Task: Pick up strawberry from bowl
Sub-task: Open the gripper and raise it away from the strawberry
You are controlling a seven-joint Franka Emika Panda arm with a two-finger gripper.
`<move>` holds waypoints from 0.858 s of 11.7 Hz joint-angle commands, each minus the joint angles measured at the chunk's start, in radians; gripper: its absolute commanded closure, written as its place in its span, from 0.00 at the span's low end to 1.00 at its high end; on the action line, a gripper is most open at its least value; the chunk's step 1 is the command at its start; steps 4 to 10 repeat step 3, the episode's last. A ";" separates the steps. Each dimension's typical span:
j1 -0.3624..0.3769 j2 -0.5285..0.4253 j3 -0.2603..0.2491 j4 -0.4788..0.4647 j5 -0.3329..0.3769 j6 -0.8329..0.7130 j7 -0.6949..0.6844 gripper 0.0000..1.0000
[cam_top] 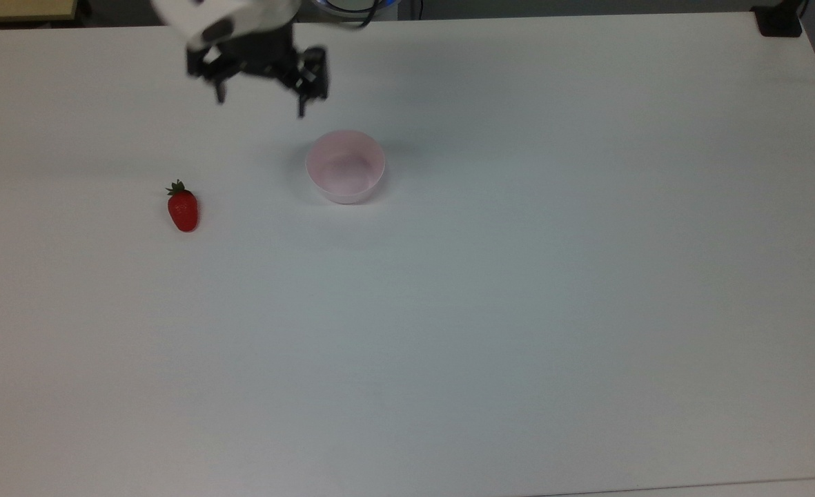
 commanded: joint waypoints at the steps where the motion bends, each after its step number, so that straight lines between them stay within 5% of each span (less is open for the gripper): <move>1: 0.033 -0.156 -0.023 -0.050 0.133 -0.073 0.015 0.00; 10: 0.035 -0.161 -0.017 -0.046 0.134 -0.129 0.010 0.00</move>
